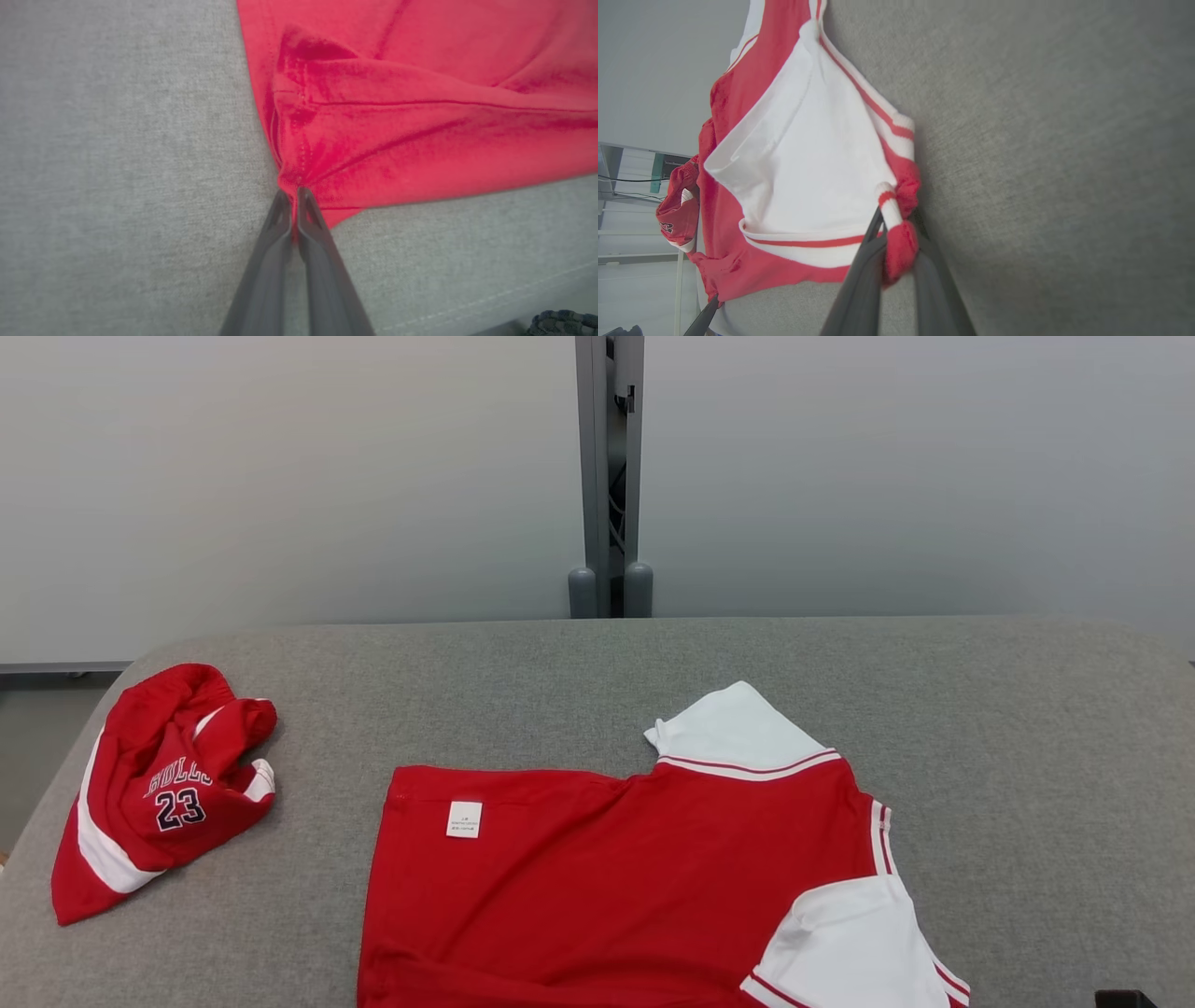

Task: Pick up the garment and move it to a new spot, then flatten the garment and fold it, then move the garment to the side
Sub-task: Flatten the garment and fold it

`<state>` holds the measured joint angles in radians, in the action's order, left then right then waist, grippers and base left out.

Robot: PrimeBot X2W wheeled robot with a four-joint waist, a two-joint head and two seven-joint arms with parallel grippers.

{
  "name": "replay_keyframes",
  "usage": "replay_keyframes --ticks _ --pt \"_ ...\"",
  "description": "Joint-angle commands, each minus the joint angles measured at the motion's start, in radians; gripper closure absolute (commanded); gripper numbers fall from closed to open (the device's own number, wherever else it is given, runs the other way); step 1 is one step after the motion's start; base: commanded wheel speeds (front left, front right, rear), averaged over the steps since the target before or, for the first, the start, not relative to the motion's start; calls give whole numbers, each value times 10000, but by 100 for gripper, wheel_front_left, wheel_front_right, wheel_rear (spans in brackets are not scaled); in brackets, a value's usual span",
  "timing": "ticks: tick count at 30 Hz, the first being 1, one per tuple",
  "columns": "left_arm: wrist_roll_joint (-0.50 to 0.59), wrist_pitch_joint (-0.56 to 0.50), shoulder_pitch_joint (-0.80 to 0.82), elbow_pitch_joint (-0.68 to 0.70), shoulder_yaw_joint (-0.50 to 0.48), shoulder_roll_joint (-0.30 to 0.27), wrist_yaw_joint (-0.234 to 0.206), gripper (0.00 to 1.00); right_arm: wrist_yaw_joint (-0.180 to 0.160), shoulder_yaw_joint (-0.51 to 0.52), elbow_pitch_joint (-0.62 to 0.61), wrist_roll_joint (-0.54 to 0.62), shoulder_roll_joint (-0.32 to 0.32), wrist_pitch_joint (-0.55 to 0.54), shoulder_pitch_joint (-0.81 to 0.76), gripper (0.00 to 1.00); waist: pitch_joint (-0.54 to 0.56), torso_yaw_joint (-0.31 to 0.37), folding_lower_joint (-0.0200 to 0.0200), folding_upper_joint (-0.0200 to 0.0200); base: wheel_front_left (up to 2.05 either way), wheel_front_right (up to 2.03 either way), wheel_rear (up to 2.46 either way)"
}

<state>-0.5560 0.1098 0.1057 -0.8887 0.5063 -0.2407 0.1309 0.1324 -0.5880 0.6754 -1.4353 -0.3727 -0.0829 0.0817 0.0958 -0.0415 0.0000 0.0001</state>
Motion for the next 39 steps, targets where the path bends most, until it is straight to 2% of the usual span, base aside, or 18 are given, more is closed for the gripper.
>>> replay_keyframes --ticks 1,4,5,6,7,8,9,12,17,21,26,28,30,32,36,37,39 --pt "-21 -344 -566 -170 112 -139 -64 100 -31 126 56 -20 -115 96 -133 100 -10 -14 0 -1 0 0 0" --pt "-48 -452 -644 136 123 -181 -191 100 -29 207 41 -8 -19 169 -117 100 -21 -43 0 -1 0 0 0" --pt "-44 -507 -670 237 136 -190 -226 100 -29 269 73 29 -12 255 -78 74 -23 -50 0 -1 0 0 0" --pt "-63 -571 -709 343 155 -186 -241 100 -29 322 111 70 -9 324 -34 2 -23 -59 0 -1 0 0 0" --pt "-92 -638 -749 440 166 -177 -253 78 -29 367 128 39 30 327 -12 0 -19 -66 0 -1 0 0 0" --pt "-143 -670 -778 534 142 -168 -292 13 -28 407 73 -28 78 285 9 0 -15 -71 0 -1 0 0 0" --pt "-197 -704 -801 641 105 -171 -349 0 -29 548 -7 -214 146 270 17 0 -11 -73 0 -1 0 0 0" --pt "-322 -767 -812 1034 -50 -208 -543 0 -26 922 -234 -560 122 303 -15 0 1 -90 0 -1 0 0 0" --pt "-447 -640 -868 1664 -295 -391 -906 0 -19 1227 -383 -492 -106 670 -33 0 34 -117 0 -1 0 0 0" --pt "-487 -213 -858 2459 -686 -527 -1469 0 -19 1572 -520 -207 -413 1372 161 0 82 -140 0 -1 0 0 0" --pt "-280 888 -610 3503 -1286 -694 -2316 0 -19 1848 -1059 763 -725 2820 522 0 115 -195 0 -1 0 0 0" --pt "-44 1268 -441 3903 -1473 -694 -2629 0 -17 1848 -1301 1729 -987 3276 733 0 115 -195 0 -1 0 0 0" --pt "318 1470 -292 4292 -1646 -645 -2948 0 -19 2106 -1573 2792 -982 3465 950 0 101 -165 0 -1 0 0 0" --pt "698 1539 -133 4805 -1946 -494 -3210 0 -17 3052 -2025 4306 -869 3496 1166 0 68 -112 0 -1 0 0 0" --pt "1883 1538 -189 6063 -2941 79 -3581 0 -19 4819 -3343 7387 274 3482 746 0 -56 -2 0 -1 0 0 0" --pt "2565 1541 -224 6486 -3325 418 -3595 0 -19 5349 -4015 8695 857 3482 641 0 -128 110 0 -1 0 0 0" --pt "3152 1542 -341 6672 -3401 762 -3327 0 -19 5587 -4493 9759 1446 3481 443 0 -192 221 0 -1 0 0 0"
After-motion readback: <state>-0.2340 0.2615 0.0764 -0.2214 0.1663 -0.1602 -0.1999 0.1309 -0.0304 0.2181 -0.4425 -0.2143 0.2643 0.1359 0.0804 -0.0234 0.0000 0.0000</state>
